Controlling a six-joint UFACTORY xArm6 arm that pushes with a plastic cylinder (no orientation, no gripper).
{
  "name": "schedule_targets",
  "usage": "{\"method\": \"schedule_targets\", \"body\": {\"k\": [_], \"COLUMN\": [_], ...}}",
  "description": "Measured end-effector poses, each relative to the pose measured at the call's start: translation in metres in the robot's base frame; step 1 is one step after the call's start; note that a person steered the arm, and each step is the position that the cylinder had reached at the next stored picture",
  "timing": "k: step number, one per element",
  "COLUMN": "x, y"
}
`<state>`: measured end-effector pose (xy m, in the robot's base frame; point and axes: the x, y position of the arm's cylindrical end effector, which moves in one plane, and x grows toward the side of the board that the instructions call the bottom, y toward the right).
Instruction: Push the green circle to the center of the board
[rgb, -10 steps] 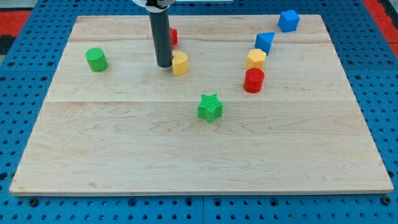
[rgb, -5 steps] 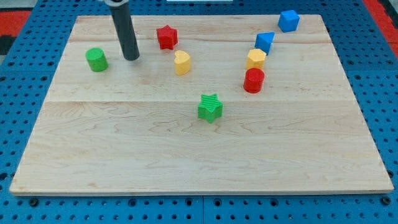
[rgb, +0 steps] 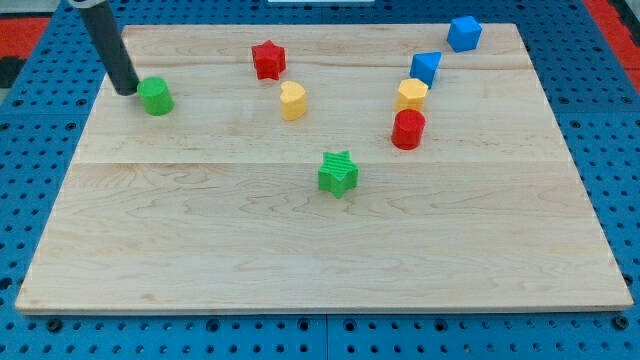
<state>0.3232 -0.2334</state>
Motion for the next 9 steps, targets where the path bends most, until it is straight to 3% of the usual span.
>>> {"method": "schedule_targets", "body": {"k": [2, 4, 5, 7, 9], "x": [0.014, 0.039, 0.044, 0.076, 0.077], "y": [0.079, 0.073, 0.040, 0.112, 0.177]}}
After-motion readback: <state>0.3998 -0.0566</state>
